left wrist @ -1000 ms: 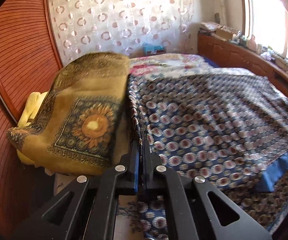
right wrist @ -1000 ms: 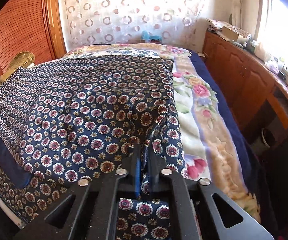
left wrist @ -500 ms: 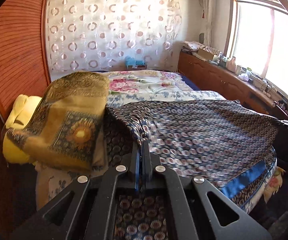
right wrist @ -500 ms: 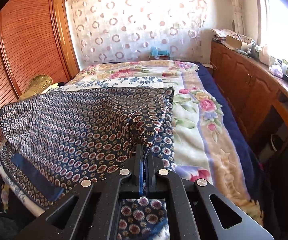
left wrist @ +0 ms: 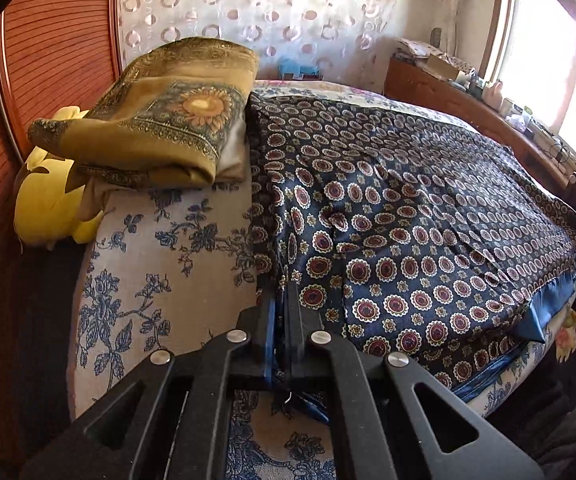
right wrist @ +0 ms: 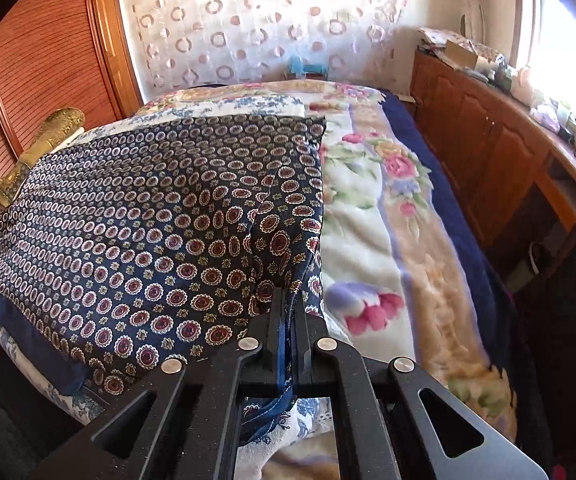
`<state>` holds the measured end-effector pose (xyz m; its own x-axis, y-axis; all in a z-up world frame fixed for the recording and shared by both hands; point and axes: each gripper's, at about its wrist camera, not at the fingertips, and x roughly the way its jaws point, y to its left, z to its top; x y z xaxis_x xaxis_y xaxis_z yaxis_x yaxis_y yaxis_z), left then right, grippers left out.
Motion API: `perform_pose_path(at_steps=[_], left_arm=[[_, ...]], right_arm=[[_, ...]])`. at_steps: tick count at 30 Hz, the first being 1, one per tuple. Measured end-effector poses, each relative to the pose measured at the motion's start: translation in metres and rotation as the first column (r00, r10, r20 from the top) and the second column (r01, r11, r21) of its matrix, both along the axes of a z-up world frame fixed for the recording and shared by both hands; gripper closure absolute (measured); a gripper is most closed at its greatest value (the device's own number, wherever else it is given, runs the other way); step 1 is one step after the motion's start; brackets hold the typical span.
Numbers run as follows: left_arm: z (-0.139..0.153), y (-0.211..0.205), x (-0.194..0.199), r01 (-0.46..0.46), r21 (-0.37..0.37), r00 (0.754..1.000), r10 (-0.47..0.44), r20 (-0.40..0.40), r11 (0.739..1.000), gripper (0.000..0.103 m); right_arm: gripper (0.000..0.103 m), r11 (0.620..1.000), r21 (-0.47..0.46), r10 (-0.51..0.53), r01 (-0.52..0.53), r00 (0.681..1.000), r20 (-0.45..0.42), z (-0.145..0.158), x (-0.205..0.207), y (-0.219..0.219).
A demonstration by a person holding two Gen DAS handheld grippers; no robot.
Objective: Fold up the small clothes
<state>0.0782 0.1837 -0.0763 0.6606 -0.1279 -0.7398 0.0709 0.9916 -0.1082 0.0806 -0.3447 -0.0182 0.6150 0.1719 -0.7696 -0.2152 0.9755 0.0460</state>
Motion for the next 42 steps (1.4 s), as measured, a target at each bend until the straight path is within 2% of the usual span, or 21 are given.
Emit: perform_pose_path(at_steps=[5, 6, 9, 10, 12, 14, 16, 23, 29, 33, 42], left_arm=[[0.005, -0.002, 0.006, 0.000, -0.013, 1.000, 0.000, 0.005, 1.000, 0.100], [0.005, -0.002, 0.008, -0.001, -0.011, 1.000, 0.001, 0.001, 1.000, 0.097], [0.006, 0.000, 0.002, -0.005, -0.017, 1.000, 0.005, 0.004, 1.000, 0.079], [0.007, 0.001, 0.002, -0.014, -0.019, 1.000, 0.014, 0.001, 1.000, 0.064], [0.005, 0.006, -0.001, -0.026, -0.032, 1.000, 0.026, 0.003, 0.999, 0.056], [0.002, 0.009, -0.001, -0.036, -0.041, 0.999, 0.036, -0.005, 0.999, 0.055], [-0.001, 0.010, 0.000, -0.045, -0.048, 0.999, 0.044, -0.021, 0.998, 0.055], [-0.007, 0.008, -0.004, -0.067, -0.073, 0.998, 0.066, -0.022, 0.995, 0.055], [-0.007, 0.006, -0.006, -0.069, -0.081, 0.998, 0.068, -0.013, 0.994, 0.055], [-0.007, 0.001, -0.013, -0.078, -0.075, 0.997, 0.079, 0.005, 0.994, 0.055], [-0.010, -0.007, -0.022, -0.111, -0.056, 0.993, 0.113, 0.033, 0.992, 0.056]], right_arm=[[0.101, 1.000, -0.006, 0.013, -0.013, 0.999, 0.032, 0.007, -0.001, 0.008], [0.099, 1.000, -0.015, 0.015, -0.015, 0.999, 0.043, 0.010, -0.003, 0.010], [0.085, 0.999, -0.033, 0.010, -0.007, 0.996, 0.083, 0.018, -0.015, 0.012], [0.078, 0.999, -0.042, 0.007, -0.002, 0.995, 0.099, 0.022, -0.017, 0.014], [0.068, 0.999, -0.051, 0.003, 0.004, 0.991, 0.134, 0.030, -0.030, 0.019], [0.061, 0.998, -0.061, 0.000, 0.010, 0.986, 0.167, 0.039, -0.038, 0.026], [0.058, 0.998, -0.060, 0.007, 0.004, 0.983, 0.185, 0.046, -0.045, 0.036], [0.052, 0.993, -0.006, 0.121, -0.122, 0.978, 0.169, 0.034, -0.067, 0.084], [0.052, 0.976, 0.020, 0.214, -0.218, 0.970, 0.118, 0.007, -0.067, 0.139], [0.051, 0.964, -0.001, 0.266, -0.267, 0.960, 0.091, -0.010, -0.063, 0.168], [0.051, 0.952, -0.030, 0.306, -0.305, 0.951, 0.053, -0.028, -0.066, 0.186]])
